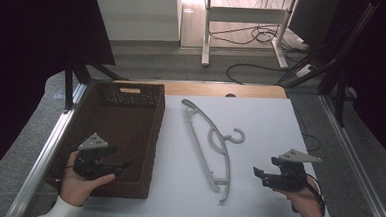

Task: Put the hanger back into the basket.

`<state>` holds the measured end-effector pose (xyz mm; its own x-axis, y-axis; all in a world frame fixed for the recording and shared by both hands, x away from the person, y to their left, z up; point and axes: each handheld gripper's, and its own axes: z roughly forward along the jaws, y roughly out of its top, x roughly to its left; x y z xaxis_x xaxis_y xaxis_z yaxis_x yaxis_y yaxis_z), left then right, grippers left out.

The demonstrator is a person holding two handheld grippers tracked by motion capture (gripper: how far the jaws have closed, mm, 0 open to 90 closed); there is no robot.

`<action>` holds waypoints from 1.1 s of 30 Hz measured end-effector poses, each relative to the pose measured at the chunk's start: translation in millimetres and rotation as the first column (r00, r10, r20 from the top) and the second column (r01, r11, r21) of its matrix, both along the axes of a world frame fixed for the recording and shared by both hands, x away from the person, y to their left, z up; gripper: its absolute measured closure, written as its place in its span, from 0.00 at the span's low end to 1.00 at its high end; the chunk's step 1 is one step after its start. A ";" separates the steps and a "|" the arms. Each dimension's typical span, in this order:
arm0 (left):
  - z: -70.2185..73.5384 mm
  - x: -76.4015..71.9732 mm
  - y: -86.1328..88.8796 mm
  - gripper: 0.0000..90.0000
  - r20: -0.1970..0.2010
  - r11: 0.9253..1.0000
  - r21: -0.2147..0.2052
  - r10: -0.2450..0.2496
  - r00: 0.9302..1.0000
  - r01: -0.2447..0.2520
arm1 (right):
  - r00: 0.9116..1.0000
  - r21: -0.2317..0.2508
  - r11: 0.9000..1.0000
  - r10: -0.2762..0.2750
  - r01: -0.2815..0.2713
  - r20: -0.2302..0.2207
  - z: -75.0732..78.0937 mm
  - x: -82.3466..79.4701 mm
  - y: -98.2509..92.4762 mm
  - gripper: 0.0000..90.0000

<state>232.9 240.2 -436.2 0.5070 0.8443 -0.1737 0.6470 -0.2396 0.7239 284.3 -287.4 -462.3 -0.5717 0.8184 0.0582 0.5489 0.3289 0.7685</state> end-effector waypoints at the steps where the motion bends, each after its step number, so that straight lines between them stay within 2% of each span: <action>1: -0.1 0.2 0.3 0.28 -0.001 1.000 -0.004 -0.001 1.000 0.001 | 1.000 0.006 1.000 -0.004 0.004 -0.004 -0.1 0.5 -1.5 0.26; 10: 2.6 -0.2 0.3 0.29 0.004 1.000 -0.017 -0.010 1.000 0.010 | 1.000 0.033 0.999 -0.017 0.017 -0.017 3.1 0.5 -6.0 0.29; 18: 3.3 -0.4 0.4 0.28 -0.001 1.000 -0.016 -0.019 1.000 0.019 | 0.998 0.046 0.999 -0.008 0.011 -0.057 4.1 2.1 -7.0 0.32; 26: 4.0 -2.0 2.8 0.28 -0.004 1.000 -0.022 -0.016 1.000 0.016 | 0.995 0.034 0.999 -0.018 0.021 -0.094 1.3 6.5 -5.3 0.35; 33: 5.1 -2.3 4.4 0.28 -0.005 1.000 -0.019 -0.014 1.000 0.014 | 0.994 0.017 1.000 -0.018 0.020 -0.107 -0.8 9.8 -3.4 0.36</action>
<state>230.5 244.5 -431.1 0.5175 0.8338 -0.1924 0.6478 -0.2348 0.7248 294.1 -290.8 -463.1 -0.5460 0.8272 0.1325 0.6341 0.3047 0.7107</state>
